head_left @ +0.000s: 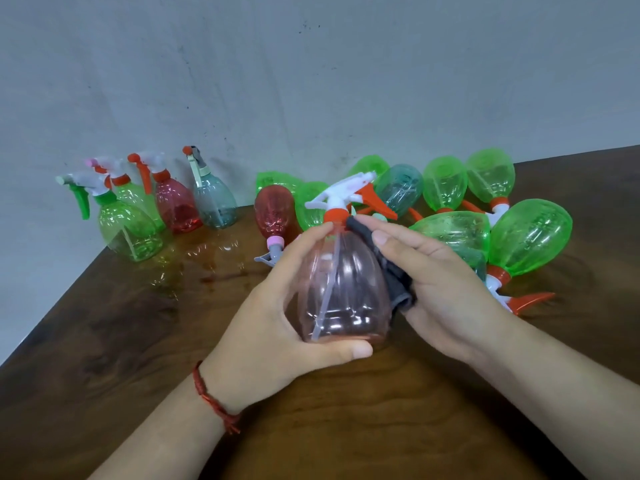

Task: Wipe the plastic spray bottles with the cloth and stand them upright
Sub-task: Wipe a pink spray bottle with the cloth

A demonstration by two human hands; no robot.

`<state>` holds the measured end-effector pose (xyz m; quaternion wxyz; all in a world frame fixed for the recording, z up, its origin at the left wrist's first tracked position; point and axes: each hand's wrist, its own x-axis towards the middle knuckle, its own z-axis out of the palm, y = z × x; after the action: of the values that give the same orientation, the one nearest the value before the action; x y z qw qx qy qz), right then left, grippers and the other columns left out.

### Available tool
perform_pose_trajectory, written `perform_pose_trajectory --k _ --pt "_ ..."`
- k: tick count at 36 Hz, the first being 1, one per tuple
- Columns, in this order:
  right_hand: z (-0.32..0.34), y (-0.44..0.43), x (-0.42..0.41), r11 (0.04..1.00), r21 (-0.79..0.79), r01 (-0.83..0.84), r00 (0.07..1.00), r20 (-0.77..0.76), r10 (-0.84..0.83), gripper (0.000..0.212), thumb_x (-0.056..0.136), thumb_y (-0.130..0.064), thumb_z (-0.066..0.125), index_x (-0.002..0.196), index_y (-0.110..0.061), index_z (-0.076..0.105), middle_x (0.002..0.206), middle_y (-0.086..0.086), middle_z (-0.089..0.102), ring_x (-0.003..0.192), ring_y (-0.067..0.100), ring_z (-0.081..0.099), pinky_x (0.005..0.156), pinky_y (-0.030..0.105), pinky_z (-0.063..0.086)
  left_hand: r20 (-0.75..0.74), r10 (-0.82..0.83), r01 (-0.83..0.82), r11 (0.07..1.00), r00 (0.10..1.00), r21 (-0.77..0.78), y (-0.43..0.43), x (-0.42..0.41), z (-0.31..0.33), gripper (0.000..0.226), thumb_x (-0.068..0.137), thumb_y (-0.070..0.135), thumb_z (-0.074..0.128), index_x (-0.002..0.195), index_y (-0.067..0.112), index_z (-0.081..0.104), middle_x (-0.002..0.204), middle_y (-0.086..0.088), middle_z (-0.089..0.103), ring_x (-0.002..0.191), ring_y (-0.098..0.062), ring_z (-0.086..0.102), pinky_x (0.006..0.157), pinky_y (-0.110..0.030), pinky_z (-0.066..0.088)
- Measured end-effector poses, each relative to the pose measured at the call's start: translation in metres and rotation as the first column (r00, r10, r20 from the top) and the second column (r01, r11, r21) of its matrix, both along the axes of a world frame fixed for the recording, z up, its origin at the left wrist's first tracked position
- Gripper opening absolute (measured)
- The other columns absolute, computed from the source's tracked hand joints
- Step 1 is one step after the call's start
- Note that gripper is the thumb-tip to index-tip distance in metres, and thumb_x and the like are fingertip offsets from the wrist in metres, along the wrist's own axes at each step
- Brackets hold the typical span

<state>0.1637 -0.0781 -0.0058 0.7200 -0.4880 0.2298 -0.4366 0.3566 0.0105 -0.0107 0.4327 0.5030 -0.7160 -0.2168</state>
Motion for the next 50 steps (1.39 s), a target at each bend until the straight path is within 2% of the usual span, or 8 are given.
perform_pose_trajectory --k 12,17,22,27,32,39,45,50 --pt "-0.009 0.001 0.004 0.996 -0.08 0.046 0.999 -0.017 -0.048 0.032 0.103 -0.014 0.06 0.132 -0.017 0.073 0.127 0.004 0.077 0.12 0.021 0.072 0.099 0.032 0.06 0.135 0.027 -0.023 0.999 0.99 -0.028 -0.006 0.007 -0.005 0.122 0.072 0.03 0.101 0.167 0.035 0.025 0.161 0.017 0.047 0.147 -0.01 0.052 0.12 -0.038 0.047" --pt "-0.015 0.006 0.006 0.953 -0.282 0.11 0.988 -0.074 -0.136 0.033 0.096 -0.024 0.067 0.126 -0.027 0.078 0.13 -0.003 0.076 0.127 0.018 0.068 0.113 0.046 0.051 0.056 0.142 -0.139 0.989 0.988 -0.053 -0.005 0.005 -0.004 0.113 0.07 0.035 0.1 0.162 0.039 0.034 0.15 0.031 0.053 0.137 0.001 0.057 0.111 -0.017 0.048" --pt "-0.022 0.012 0.008 0.847 -0.528 0.061 0.954 -0.218 -0.205 0.034 0.102 -0.01 0.066 0.128 -0.03 0.076 0.14 -0.022 0.066 0.138 -0.002 0.055 0.12 0.026 0.041 -0.048 0.27 -0.272 0.96 0.962 -0.058 -0.008 0.007 -0.002 0.107 0.071 0.028 0.099 0.158 0.039 0.038 0.135 0.045 0.056 0.123 0.014 0.061 0.096 -0.003 0.047" --pt "-0.023 0.013 0.007 0.769 -0.639 0.02 0.922 -0.286 -0.262 0.034 0.103 -0.01 0.066 0.131 -0.026 0.075 0.142 -0.026 0.064 0.138 -0.006 0.054 0.115 0.013 0.039 -0.007 0.316 -0.316 0.945 0.949 -0.087 -0.011 0.008 -0.004 0.105 0.071 0.031 0.099 0.156 0.041 0.038 0.138 0.036 0.06 0.125 0.011 0.061 0.096 -0.002 0.045" --pt "-0.014 0.004 0.006 0.887 -0.452 0.09 0.957 -0.208 -0.203 0.032 0.104 -0.011 0.064 0.126 -0.031 0.077 0.133 -0.017 0.072 0.131 0.003 0.063 0.108 0.024 0.052 0.111 0.216 -0.208 0.974 0.97 -0.085 -0.007 0.004 -0.003 0.115 0.069 0.038 0.101 0.162 0.04 0.034 0.153 0.025 0.053 0.137 0.0 0.057 0.112 -0.019 0.048" --pt "0.0 0.004 0.004 0.999 0.029 0.034 0.998 0.058 -0.035 0.03 0.101 -0.019 0.06 0.126 -0.022 0.075 0.123 0.007 0.077 0.106 0.018 0.076 0.081 0.027 0.062 -0.057 -0.004 0.003 1.0 0.998 -0.018 -0.002 -0.002 -0.001 0.111 0.067 0.022 0.099 0.158 0.037 0.037 0.152 0.023 0.055 0.141 -0.008 0.057 0.11 -0.02 0.049" --pt "-0.005 0.002 0.007 0.997 0.047 0.066 0.998 0.006 -0.066 0.017 0.103 -0.021 0.063 0.112 -0.022 0.077 0.118 0.011 0.075 0.098 0.021 0.073 0.076 0.031 0.061 -0.01 0.002 -0.002 1.0 1.0 0.008 -0.005 0.002 -0.002 0.112 0.068 0.025 0.099 0.157 0.039 0.034 0.15 0.03 0.052 0.141 -0.001 0.055 0.109 -0.013 0.046" --pt "-0.003 0.008 0.008 0.998 0.018 0.055 0.999 -0.001 -0.055 0.029 0.108 -0.018 0.055 0.125 -0.025 0.077 0.125 0.001 0.077 0.116 0.018 0.074 0.098 0.035 0.059 -0.039 0.026 -0.026 1.0 0.999 0.005 -0.003 0.0 0.0 0.12 0.069 0.02 0.099 0.162 0.04 0.027 0.149 0.039 0.049 0.139 0.005 0.054 0.106 -0.009 0.045"
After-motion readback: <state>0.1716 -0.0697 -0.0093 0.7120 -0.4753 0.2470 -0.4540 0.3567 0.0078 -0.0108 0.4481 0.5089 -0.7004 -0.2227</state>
